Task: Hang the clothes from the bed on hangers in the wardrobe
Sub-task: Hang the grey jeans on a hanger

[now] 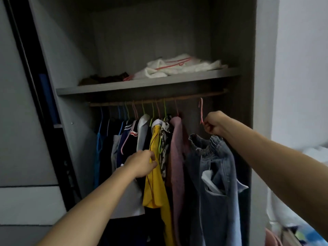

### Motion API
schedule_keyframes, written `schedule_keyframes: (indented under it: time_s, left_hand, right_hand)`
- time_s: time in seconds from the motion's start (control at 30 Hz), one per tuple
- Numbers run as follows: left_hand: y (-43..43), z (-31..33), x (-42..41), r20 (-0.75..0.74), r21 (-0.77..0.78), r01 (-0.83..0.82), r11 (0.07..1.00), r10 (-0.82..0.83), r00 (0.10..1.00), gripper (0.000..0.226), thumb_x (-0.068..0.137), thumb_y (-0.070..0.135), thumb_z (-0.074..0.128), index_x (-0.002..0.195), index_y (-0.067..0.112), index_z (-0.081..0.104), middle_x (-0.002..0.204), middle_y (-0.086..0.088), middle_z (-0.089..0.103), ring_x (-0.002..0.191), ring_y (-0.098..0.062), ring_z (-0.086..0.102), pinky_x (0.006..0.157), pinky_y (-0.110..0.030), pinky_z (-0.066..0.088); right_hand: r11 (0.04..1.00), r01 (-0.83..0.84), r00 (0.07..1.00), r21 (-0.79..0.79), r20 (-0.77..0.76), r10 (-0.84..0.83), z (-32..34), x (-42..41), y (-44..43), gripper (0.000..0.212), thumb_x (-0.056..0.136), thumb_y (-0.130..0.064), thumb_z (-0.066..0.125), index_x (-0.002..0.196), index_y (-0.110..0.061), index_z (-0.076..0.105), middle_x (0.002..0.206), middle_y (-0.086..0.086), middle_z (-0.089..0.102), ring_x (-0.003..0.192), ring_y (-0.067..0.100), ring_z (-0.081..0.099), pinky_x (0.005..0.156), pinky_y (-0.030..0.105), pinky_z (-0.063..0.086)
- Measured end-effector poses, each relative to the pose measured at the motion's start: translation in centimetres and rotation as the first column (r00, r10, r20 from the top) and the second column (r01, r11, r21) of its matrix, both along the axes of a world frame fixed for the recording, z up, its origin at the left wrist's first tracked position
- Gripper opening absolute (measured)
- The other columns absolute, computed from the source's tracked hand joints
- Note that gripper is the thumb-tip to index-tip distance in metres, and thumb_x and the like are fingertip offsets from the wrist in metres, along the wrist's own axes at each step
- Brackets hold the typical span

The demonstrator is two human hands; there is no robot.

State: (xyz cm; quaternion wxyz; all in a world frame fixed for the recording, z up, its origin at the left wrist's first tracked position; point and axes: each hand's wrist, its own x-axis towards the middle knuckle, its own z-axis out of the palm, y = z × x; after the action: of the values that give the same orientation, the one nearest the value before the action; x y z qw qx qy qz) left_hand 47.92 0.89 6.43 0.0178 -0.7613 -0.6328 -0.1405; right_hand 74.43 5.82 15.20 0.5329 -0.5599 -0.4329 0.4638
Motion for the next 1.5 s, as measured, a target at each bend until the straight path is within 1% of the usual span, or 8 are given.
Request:
schedule_keyframes:
  time_s: [0.37,0.5,0.67,0.8,1.0,1.27,1.37,1.5]
  left_hand:
    - [12.3,2.3,-2.0,0.004,0.28,0.068,0.958,-0.071,0.997,0.028,0.092,0.036,0.052,0.116,0.023,0.059,0.113,-0.001,0.06,0.105,-0.023,0.058,0.077,-0.035,0.048]
    - [16.4,2.8,-3.1,-0.017,0.362,0.145,0.921,-0.149,0.989,0.027,0.093,0.035,0.05,0.114,0.023,0.059,0.111,0.001,0.056,0.106,-0.02,0.055,0.078,-0.034,0.047]
    - [21.2,3.1,-3.7,-0.047,0.414,0.268,0.87,-0.274,0.961,0.021,0.092,0.03,0.048,0.106,0.018,0.059,0.101,-0.002,0.055,0.099,-0.023,0.054,0.074,-0.035,0.042]
    - [23.6,2.4,-3.7,0.021,0.445,0.309,0.84,-0.355,0.935,0.015,0.093,0.03,0.048,0.098,0.017,0.055,0.097,-0.001,0.056,0.094,-0.022,0.055,0.069,-0.035,0.043]
    - [24.5,1.6,-2.9,0.0,0.532,0.338,0.776,-0.399,0.917,0.018,0.088,0.025,0.055,0.098,0.011,0.061,0.1,-0.01,0.058,0.097,-0.03,0.053,0.073,-0.04,0.044]
    - [19.1,2.6,1.4,-0.121,0.563,0.487,0.667,-0.517,0.847,0.022,0.079,0.028,0.049,0.087,0.012,0.062,0.089,-0.011,0.062,0.09,-0.033,0.06,0.077,-0.042,0.046]
    - [15.1,2.4,4.2,-0.084,0.557,0.547,0.625,-0.613,0.786,0.013,0.087,0.024,0.054,0.091,0.013,0.059,0.095,-0.009,0.062,0.092,-0.032,0.06,0.071,-0.04,0.047]
    - [9.8,0.3,8.5,-0.068,0.506,0.611,0.609,-0.678,0.732,0.01,0.092,0.03,0.051,0.091,0.021,0.056,0.096,0.001,0.061,0.088,-0.021,0.059,0.066,-0.031,0.04]
  right_hand:
    - [0.974,0.124,0.99,0.189,0.041,-0.134,3.7,-3.9,14.3,0.033,0.093,0.003,0.025,0.069,-0.01,0.045,0.061,0.009,0.044,0.045,0.012,0.033,0.031,0.007,0.016]
    - [0.961,0.222,0.973,0.166,0.03,-0.23,2.4,-4.0,17.2,0.036,0.096,-0.001,0.027,0.066,-0.008,0.045,0.061,0.009,0.046,0.023,0.01,0.033,0.03,0.007,0.015]
    - [0.921,0.345,0.923,0.18,0.117,-0.368,0.5,-4.7,19.6,0.024,0.094,-0.001,0.04,0.072,-0.005,0.049,0.062,0.011,0.05,0.042,0.018,0.041,0.029,0.009,0.021]
    - [0.94,0.326,0.924,0.101,0.177,-0.339,-2.5,-4.9,20.2,0.035,0.097,-0.007,0.046,0.062,-0.008,0.05,0.035,0.001,0.042,0.021,0.009,0.031,0.031,0.009,0.02]
    - [0.944,0.307,0.888,0.118,0.323,-0.329,-4.1,-4.7,19.3,0.031,0.095,-0.021,0.057,0.07,-0.004,0.063,0.05,0.008,0.056,0.033,0.013,0.045,0.037,0.019,0.034]
    - [0.942,0.288,0.55,0.175,0.775,-0.312,-4.7,-1.2,8.2,0.024,0.093,-0.035,0.06,0.109,-0.017,0.067,0.096,0.001,0.065,0.083,0.013,0.06,0.07,0.027,0.045]
    - [0.939,0.254,0.471,0.232,0.818,-0.33,-4.3,0.4,1.2,0.019,0.092,-0.033,0.061,0.103,-0.02,0.07,0.087,0.0,0.067,0.085,0.018,0.066,0.075,0.03,0.052]
    - [0.924,0.224,0.202,0.311,0.912,-0.356,-4.8,3.5,-9.0,0.014,0.086,-0.022,0.059,0.09,-0.024,0.072,0.072,-0.008,0.059,0.081,0.023,0.064,0.075,0.031,0.051]
